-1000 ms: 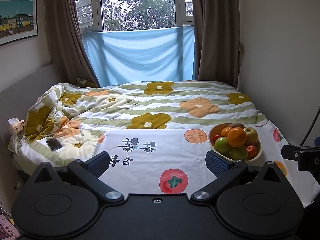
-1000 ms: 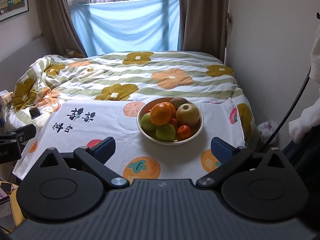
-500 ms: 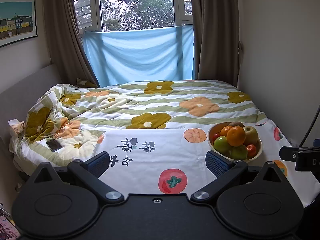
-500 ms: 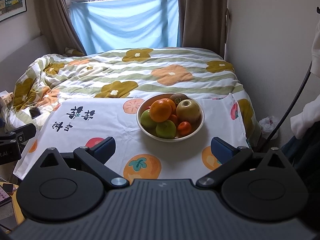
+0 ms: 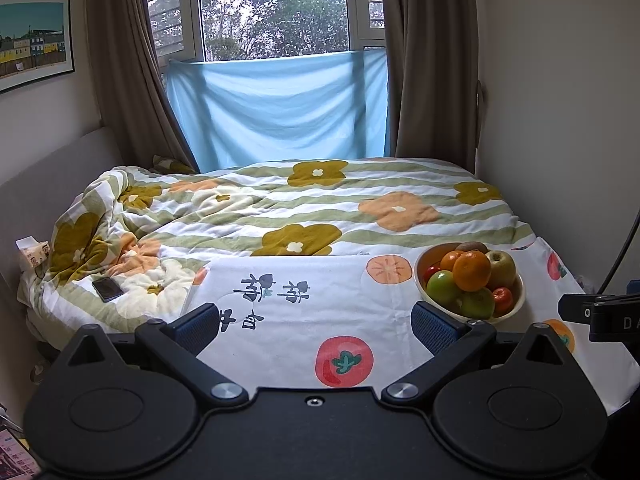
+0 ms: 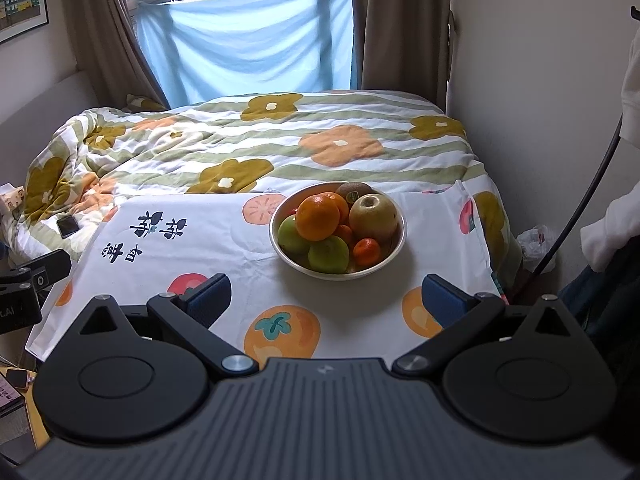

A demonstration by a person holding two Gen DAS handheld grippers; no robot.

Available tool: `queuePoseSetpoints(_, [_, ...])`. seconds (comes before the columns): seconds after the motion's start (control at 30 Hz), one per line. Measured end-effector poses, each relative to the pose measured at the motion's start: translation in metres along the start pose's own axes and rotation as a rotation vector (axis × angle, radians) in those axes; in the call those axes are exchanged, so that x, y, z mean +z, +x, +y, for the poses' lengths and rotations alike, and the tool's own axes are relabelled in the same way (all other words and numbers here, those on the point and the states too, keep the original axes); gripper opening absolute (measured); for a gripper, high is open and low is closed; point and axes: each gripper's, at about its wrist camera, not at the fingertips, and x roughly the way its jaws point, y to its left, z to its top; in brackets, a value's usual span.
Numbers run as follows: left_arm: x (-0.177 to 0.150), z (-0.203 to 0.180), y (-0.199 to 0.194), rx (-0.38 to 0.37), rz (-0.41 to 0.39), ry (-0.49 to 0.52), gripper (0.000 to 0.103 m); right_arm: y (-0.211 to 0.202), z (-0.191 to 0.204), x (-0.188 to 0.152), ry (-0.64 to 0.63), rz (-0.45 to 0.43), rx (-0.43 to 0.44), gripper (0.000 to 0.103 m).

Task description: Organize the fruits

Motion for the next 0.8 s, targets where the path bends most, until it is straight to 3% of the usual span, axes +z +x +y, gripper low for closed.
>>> queuePoseSetpoints(0.8, [-0.0034,0.0052,-0.0018,0.016,-0.006,0.008,0.103,0.0028,0.0045,-0.0025,0.006,0.012,-0.007,0.103])
